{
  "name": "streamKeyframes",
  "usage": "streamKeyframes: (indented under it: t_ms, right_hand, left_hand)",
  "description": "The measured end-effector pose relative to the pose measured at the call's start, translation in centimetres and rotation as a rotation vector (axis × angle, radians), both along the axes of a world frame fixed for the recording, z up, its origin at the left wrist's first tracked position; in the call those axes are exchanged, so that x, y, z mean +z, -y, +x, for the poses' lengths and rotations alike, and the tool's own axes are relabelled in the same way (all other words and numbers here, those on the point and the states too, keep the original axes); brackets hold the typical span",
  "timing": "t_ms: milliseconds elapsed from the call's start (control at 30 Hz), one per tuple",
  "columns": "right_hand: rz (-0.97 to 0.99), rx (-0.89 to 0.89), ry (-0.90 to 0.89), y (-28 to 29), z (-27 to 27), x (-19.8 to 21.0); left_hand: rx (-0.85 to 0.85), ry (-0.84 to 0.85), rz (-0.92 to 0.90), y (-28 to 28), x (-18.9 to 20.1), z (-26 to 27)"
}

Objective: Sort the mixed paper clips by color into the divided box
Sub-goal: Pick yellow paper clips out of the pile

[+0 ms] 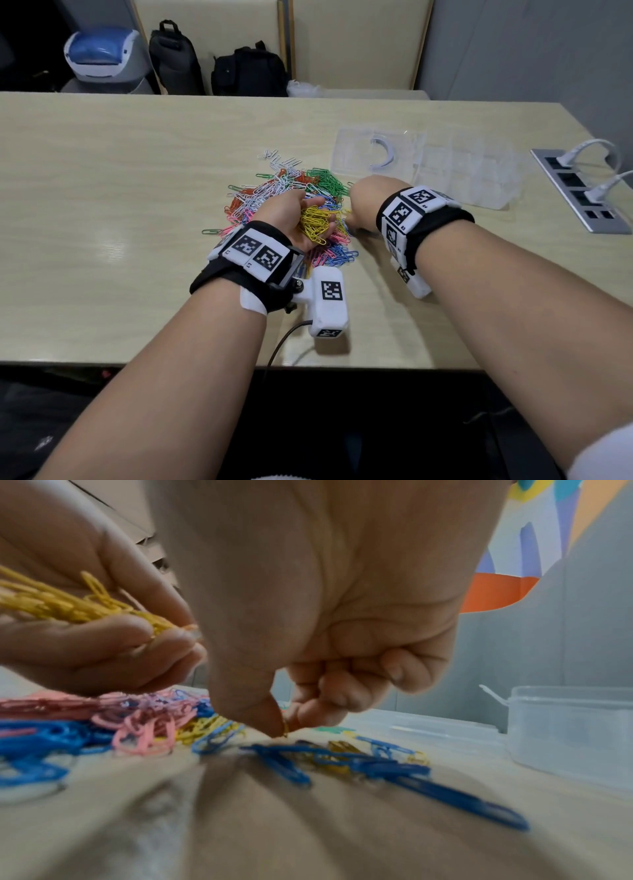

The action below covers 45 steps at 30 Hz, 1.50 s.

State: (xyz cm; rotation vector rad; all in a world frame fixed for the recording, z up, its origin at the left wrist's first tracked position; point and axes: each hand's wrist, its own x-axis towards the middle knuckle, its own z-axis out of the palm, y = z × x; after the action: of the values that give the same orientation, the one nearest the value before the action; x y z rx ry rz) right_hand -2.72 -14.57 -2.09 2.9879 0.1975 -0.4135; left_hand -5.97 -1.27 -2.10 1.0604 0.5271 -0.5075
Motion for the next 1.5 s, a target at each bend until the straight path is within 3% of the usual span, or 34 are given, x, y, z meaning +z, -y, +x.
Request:
streamKeyframes:
  t_ms: [100,233,367,467,633,767,1033,1167,1500]
  right_hand:
    - [0.122,-0.022,0.037,0.3,-0.1,1.4]
    - [0.372,0.080,0.082,-0.1,-0.7,4.4]
    - [0.362,0.116,-0.013,-0.3,-1.0,5.3]
    - [0.409,0.056,0.035,0.3,-0.4,4.9]
    - [0.065,-0.049,0.119,2.1,1.0,1.4]
    - [-0.040,-0.062,0.098,2.6,1.0,-0.4]
    - [-0.024,-0.079,0.037,2.3,0.6,-0.8]
    - [-0.063,-0.189,-0.064,2.3,2.2,-0.5]
    - [0.081,-0.125,-0.051,2.4,-0.4,1.1]
  left_hand:
    - [-0.006,-0.004,0.011,0.0,-0.2,0.1]
    - [0.028,-0.010,-0.038,0.6,-0.4,0.2]
    - [0.069,-0.014,-0.128,1.0,-0.5,0.3]
    - [0.067,-0.034,-0.106,1.0,-0.7,0.3]
    - [0.053,-0.024,-0.099,1.0,-0.5,-0.2]
    - [0.033,-0.005,-0.077,1.0,-0.2,-0.2]
    - [-0.004,0.005,-0.043,1.5,0.7,-0.6]
    - [-0.011,-0.002,-0.027,1.7,0.9,-0.7]
    - [-0.018,-0.019,0.012,1.8,1.0,-0.6]
